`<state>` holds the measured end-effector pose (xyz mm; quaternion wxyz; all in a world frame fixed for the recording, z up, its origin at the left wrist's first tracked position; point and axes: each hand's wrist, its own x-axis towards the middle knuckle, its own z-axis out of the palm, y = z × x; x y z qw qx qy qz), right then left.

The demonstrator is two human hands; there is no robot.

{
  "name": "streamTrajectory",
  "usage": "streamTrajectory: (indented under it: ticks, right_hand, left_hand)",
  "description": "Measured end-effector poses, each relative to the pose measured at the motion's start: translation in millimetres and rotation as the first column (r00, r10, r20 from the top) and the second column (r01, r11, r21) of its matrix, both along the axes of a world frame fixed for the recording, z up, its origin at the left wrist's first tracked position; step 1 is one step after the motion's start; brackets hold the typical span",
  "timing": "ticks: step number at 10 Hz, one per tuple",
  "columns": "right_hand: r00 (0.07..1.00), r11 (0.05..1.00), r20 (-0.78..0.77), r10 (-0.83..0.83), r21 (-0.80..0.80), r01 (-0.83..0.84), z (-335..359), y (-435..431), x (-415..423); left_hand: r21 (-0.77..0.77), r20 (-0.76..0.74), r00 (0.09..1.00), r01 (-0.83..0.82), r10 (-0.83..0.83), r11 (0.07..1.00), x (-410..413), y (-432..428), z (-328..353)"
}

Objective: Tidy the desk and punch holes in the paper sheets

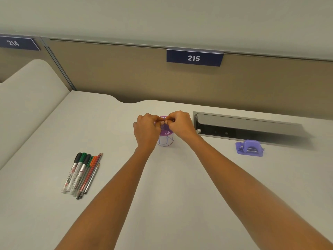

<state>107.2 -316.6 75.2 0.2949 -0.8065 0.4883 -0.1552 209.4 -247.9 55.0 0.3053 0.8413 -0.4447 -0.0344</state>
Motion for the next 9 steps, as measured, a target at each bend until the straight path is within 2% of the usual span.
streamTrajectory:
  ticks: [4,7,9]
  right_hand:
    - [1.0,1.0,0.01,-0.01,-0.029,0.011,3,1,-1]
    - [0.999,0.998,-0.037,0.026,-0.065,-0.028,9,6,-4]
    - [0.998,0.995,-0.01,0.059,-0.074,-0.06,21,22,-11]
  left_hand:
    - [-0.016,0.01,1.0,-0.003,0.003,1.0,2,0,-1]
    - [0.014,0.037,0.994,0.099,-0.1,0.995,-4,5,11]
    - [0.06,0.139,0.979,0.145,-0.152,0.988,-13,17,26]
